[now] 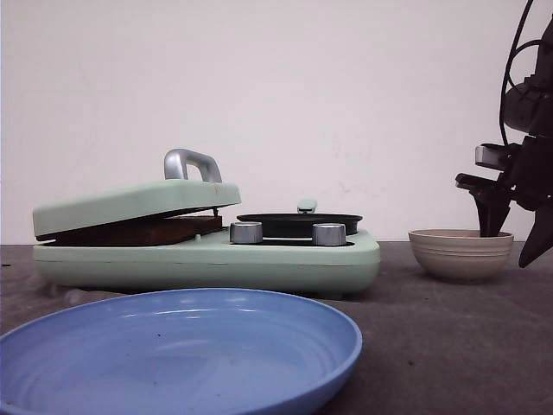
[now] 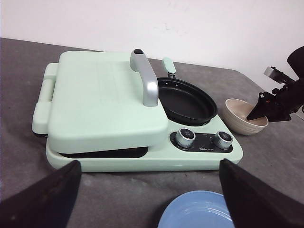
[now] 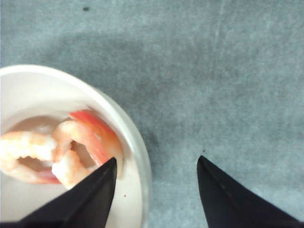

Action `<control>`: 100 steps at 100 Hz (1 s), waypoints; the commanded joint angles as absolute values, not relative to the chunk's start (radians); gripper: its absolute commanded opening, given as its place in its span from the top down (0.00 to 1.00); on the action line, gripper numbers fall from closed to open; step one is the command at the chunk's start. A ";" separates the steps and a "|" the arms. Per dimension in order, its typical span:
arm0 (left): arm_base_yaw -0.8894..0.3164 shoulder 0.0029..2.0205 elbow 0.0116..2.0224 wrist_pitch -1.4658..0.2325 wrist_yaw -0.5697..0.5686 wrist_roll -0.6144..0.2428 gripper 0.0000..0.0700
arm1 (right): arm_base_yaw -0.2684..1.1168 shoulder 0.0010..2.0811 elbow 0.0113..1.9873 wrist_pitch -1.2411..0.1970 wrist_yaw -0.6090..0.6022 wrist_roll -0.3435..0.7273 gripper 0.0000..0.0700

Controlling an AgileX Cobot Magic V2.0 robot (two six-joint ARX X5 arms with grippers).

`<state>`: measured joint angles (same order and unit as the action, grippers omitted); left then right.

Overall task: Make breakfast with bread and shrimp
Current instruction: 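Grip the beige bowl rim with the right gripper and lift it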

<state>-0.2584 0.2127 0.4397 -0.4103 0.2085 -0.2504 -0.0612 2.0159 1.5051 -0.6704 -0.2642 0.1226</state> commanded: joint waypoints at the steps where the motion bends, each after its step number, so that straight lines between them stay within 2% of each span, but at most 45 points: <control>1: -0.262 0.212 0.438 -0.396 0.206 -0.251 0.26 | -0.052 2.054 1.527 -0.680 -0.265 0.097 0.54; 20: -0.262 0.212 0.438 -0.396 0.206 -0.251 0.26 | -0.040 2.067 1.527 -0.682 -0.261 0.093 0.56; 47: -0.262 0.212 0.438 -0.397 0.206 -0.250 0.26 | -0.034 2.067 1.527 -0.677 -0.262 0.093 1.00; 100: -0.262 0.212 0.438 -0.397 0.207 -0.251 0.26 | -0.030 2.025 1.576 -0.686 -0.282 0.104 1.00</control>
<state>-0.2584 0.2127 0.4397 -0.4107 0.2085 -0.2508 -0.0334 2.0327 1.5349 -0.6857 -0.2779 0.1047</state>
